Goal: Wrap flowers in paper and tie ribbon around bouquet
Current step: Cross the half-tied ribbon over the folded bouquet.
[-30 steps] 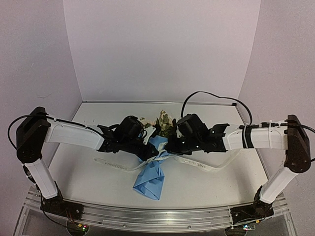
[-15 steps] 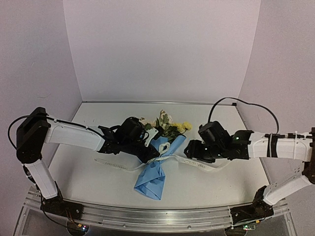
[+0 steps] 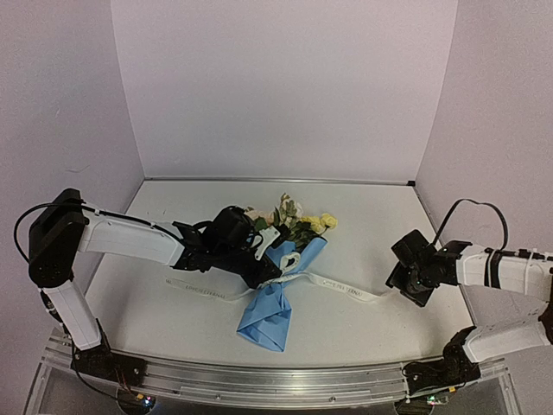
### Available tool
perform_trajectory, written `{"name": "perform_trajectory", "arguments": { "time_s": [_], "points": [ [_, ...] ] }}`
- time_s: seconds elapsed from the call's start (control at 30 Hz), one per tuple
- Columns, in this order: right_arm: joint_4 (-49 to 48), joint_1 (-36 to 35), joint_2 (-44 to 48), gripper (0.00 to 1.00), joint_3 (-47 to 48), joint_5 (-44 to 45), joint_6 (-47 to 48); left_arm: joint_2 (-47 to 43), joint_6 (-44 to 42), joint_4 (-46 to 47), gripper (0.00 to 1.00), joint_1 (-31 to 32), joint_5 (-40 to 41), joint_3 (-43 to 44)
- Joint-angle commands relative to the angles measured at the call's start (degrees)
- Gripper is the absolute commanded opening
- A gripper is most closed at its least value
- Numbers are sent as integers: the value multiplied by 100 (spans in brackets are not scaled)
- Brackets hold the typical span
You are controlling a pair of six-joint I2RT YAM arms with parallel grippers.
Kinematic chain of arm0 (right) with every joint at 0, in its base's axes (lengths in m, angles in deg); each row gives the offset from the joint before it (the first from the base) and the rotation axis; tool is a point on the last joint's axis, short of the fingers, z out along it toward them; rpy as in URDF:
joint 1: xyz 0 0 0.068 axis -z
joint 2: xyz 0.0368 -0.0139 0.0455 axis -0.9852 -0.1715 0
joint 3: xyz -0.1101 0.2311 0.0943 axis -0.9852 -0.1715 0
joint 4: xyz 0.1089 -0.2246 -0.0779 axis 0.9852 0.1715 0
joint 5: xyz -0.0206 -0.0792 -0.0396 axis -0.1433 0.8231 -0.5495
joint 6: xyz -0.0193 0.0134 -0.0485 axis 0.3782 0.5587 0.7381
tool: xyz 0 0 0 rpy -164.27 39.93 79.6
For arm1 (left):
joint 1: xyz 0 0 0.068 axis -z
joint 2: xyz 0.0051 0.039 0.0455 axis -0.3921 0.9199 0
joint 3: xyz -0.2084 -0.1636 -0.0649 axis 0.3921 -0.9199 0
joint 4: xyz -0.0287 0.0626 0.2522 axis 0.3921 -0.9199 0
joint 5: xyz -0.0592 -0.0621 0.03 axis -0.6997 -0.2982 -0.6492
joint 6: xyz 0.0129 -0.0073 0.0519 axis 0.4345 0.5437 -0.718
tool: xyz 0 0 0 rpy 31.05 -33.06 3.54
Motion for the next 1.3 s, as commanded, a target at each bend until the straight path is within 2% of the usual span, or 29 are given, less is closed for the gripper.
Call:
{"name": "perform_trajectory", "arguments": {
  "time_s": [0.0,0.23,0.4,0.53,0.57,0.63,0.73,0.77,0.87,1.07,1.27],
  "points": [
    [-274,674,-253,67,92,-241,130,-159,-128,-17,0,35,-65,226],
    [-997,1639,-1180,62,310,-1045,373,-180,-161,-18,0,35,-52,221],
    [-1339,1916,-1794,56,503,-1353,358,-190,-142,23,0,35,-55,166],
    [-1386,1970,-2080,49,600,-1279,394,-217,-157,50,0,35,-48,133],
    [-1402,1978,-2160,46,634,-1273,429,-219,-170,63,0,36,-47,120],
    [-1410,1979,-2357,32,784,-1330,539,-218,-201,84,0,35,-61,116],
    [-1413,1976,-2502,2,994,-1420,694,-196,-275,84,0,35,-114,139],
    [-1411,1978,-2480,0,1038,-1461,749,-195,-308,77,0,35,-138,151],
    [-1315,1834,-2218,0,1272,-1593,907,-229,-418,88,0,35,-251,122],
    [-562,849,-1631,0,2430,-1393,1179,-380,-981,633,1,36,-730,-168],
    [-423,-100,-2587,0,4473,-2402,1200,-444,-1339,887,2,44,-910,-322]
  ]
}}
